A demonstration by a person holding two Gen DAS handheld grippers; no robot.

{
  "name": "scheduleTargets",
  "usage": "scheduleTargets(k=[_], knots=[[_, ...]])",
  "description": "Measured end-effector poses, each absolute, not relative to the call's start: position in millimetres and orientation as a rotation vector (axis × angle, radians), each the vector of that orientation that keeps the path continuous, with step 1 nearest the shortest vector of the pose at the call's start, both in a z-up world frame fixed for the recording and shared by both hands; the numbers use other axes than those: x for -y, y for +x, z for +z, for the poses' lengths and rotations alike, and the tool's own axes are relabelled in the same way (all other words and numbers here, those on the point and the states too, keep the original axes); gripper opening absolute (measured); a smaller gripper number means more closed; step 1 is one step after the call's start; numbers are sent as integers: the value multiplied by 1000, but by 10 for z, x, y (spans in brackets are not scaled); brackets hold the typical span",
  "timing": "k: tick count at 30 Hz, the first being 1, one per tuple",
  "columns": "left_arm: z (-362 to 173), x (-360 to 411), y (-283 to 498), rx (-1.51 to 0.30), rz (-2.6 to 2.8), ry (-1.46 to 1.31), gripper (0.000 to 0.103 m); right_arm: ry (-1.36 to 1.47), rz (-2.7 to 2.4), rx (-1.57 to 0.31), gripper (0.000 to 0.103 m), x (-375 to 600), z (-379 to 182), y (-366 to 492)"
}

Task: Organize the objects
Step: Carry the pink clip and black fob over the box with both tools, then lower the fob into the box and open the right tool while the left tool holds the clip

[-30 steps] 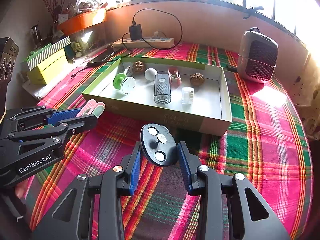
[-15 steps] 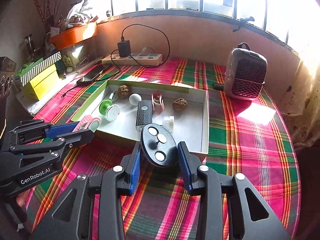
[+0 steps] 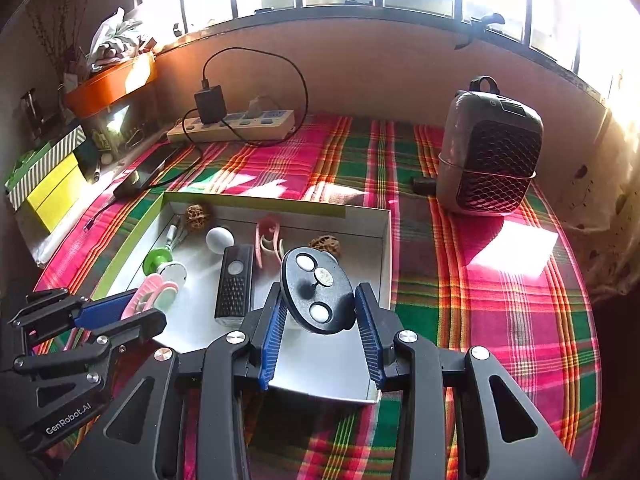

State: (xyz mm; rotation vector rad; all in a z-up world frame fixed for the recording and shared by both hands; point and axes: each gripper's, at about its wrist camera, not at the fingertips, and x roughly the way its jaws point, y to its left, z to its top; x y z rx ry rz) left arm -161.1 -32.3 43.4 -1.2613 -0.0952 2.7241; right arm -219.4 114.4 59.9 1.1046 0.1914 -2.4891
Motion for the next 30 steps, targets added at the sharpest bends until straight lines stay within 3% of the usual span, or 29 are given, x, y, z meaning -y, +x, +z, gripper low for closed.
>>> scheduleTargets(k=[30], knots=[[185,284,-2030,64,2688,-1370,21,1243,-2392,-186,37,-1036,289,-2717]])
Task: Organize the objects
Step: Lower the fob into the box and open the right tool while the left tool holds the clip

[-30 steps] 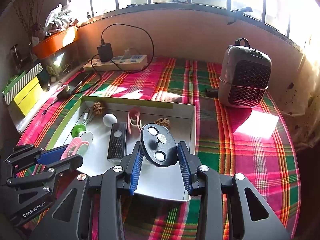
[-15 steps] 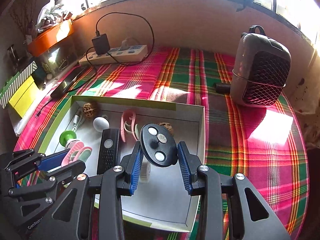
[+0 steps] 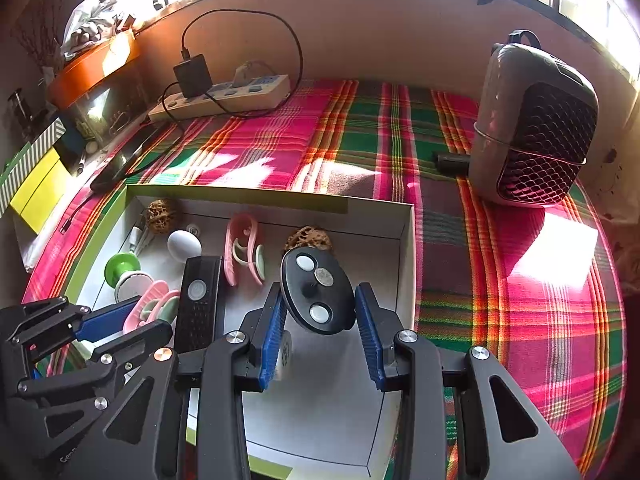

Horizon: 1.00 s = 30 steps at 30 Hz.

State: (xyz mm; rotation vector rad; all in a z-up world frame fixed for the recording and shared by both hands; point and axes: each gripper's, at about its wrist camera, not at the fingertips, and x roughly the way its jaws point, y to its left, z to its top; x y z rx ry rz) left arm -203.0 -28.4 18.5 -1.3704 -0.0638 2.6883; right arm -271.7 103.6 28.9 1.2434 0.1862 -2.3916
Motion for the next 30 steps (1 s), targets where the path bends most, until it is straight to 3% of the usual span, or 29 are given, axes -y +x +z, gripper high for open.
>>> scheduleTargets(k=[30], knots=[[154,254,-2042,44,2686,-1381,22,1264,-2398,-236,37,-927,214,-2714]])
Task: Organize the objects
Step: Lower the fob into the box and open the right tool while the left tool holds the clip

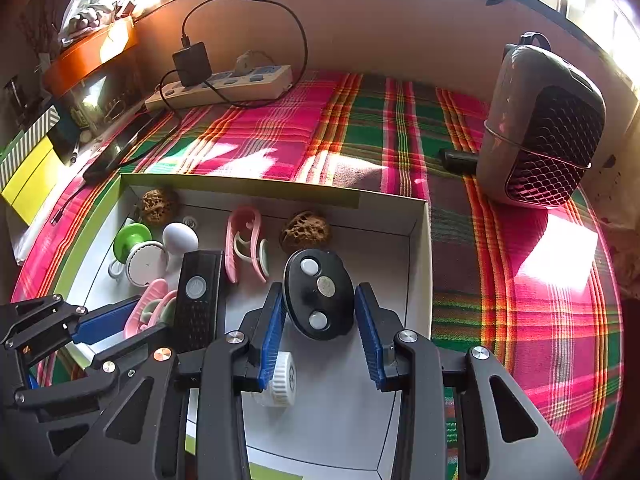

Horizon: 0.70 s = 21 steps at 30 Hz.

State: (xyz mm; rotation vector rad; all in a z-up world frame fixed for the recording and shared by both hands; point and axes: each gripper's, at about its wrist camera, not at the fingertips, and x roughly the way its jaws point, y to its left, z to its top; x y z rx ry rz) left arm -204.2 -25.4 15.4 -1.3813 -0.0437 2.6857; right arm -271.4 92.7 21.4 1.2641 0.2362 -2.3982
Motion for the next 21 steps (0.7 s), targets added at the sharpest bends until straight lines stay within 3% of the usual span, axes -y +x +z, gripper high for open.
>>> scheduleTargets(k=[21], knots=[[180,261,-2001,39,2700,-1379,29,1227,-2433,-200,43,-963,285,-2588]])
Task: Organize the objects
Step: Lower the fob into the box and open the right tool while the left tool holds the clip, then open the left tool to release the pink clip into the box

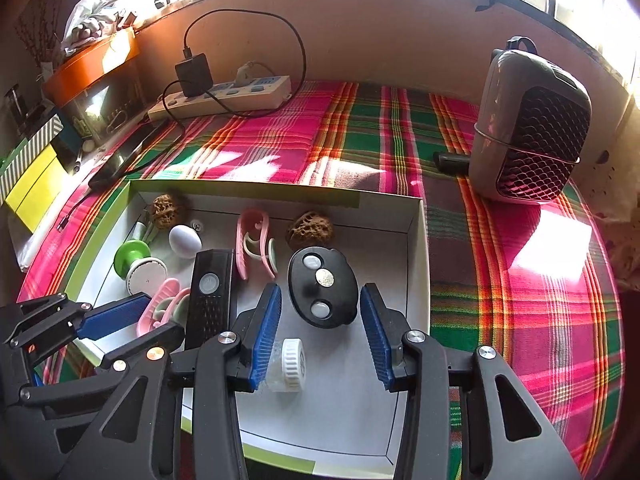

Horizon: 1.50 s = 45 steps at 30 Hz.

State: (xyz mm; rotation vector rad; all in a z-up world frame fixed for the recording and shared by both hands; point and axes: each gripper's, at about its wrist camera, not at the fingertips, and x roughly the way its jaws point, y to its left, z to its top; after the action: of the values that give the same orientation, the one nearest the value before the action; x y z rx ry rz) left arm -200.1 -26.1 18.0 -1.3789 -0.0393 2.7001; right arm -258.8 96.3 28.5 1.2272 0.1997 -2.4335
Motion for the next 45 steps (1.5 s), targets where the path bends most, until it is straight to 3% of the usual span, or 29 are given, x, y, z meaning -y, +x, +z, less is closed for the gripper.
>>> scheduleTargets(k=[45], knots=[[439,344,-1211,15,2901,-1265,29,1104,-2566,-148,43,-1160,529,-1583]])
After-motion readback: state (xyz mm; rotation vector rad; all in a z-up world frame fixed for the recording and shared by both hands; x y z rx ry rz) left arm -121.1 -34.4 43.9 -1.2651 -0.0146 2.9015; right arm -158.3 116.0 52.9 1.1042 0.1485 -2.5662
